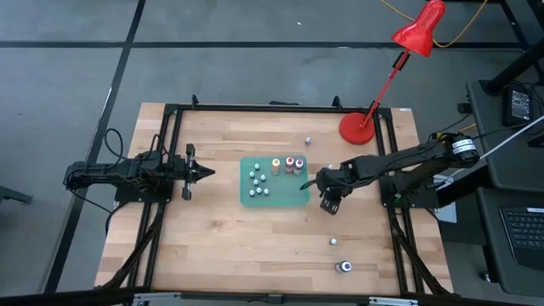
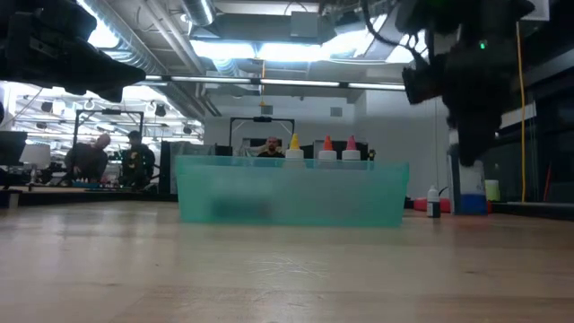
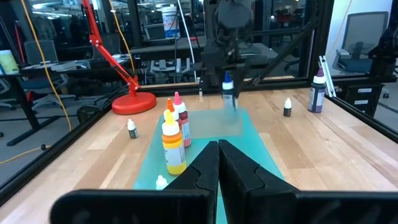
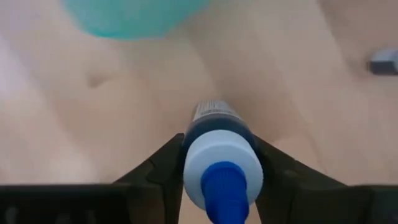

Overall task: Pick & Place food coloring
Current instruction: Put the big blue food coloring bottle into the green bin

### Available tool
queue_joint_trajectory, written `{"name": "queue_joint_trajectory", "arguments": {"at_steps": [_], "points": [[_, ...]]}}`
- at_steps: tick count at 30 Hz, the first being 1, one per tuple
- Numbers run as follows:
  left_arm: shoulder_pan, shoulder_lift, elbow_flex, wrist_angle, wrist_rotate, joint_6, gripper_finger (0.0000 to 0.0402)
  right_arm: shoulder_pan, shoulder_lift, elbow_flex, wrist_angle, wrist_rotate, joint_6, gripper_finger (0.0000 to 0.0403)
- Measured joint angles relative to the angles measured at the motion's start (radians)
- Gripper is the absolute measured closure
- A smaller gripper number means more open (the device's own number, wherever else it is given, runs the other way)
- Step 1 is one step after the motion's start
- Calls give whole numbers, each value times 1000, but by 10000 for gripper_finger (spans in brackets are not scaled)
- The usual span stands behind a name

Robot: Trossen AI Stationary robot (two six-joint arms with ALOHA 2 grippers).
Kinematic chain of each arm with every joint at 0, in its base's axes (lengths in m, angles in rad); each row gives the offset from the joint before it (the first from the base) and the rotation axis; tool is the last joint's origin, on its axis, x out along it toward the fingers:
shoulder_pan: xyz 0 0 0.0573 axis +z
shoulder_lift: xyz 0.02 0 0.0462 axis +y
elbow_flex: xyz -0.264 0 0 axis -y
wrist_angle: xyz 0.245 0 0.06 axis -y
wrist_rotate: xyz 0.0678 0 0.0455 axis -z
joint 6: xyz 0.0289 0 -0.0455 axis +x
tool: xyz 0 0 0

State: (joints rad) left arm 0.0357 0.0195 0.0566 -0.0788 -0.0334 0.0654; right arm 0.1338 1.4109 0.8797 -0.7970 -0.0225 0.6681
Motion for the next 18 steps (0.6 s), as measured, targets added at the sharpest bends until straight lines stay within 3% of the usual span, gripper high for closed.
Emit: {"name": "queue_joint_trajectory", "arguments": {"at_steps": [7,13,18], "points": [[0,0,0,0,0,0,398,36,0,206,-158,-35,-96,256],[0,0,0,0,0,0,398,69,0,478,-417,32,-130,256],[0,0,0,0,0,0,398,88,0,679,-519,87,-136,251]]}}
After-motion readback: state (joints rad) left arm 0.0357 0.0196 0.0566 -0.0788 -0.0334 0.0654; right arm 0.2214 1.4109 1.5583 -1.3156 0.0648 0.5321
